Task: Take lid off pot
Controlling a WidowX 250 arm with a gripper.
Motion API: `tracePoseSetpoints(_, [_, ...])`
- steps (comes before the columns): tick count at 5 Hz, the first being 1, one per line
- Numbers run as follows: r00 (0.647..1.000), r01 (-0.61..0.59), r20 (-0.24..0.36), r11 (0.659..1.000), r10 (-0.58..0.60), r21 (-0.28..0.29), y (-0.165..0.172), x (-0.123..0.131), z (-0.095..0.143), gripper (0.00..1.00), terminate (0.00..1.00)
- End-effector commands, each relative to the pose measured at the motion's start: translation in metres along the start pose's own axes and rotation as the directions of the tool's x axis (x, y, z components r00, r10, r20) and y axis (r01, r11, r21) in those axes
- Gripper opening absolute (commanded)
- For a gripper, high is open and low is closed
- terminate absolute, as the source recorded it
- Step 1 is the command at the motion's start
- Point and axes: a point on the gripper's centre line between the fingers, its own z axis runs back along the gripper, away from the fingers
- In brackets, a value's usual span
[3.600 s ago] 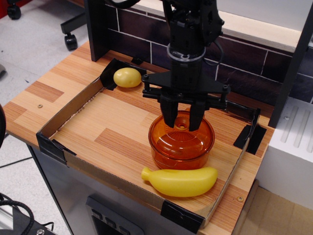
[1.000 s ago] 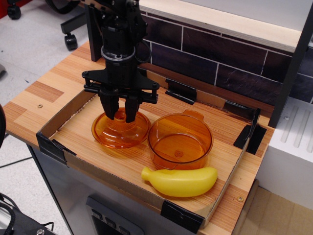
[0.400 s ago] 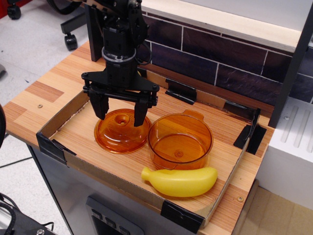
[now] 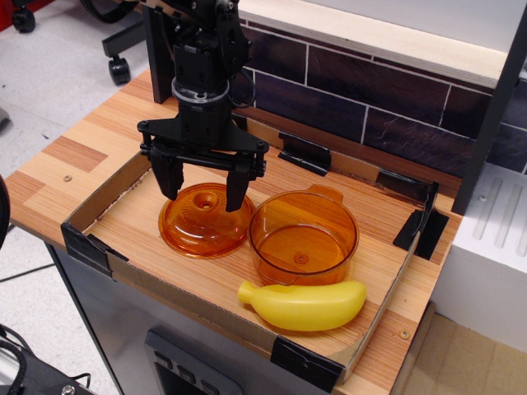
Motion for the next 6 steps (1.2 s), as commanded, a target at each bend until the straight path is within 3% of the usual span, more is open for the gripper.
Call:
tracePoseSetpoints(1, [0.999, 0.005, 0.036, 1.0, -0.004, -0.005, 0.0009, 0.0072, 0.0105, 1.0, 0.0])
tracePoseSetpoints(5, [0.999, 0.005, 0.036, 1.0, -0.004, -0.005, 0.0009, 0.0072, 0.0105, 1.0, 0.0])
tracePoseSetpoints(6, [0.999, 0.005, 0.036, 1.0, -0.004, -0.005, 0.0009, 0.0072, 0.0105, 1.0, 1.0])
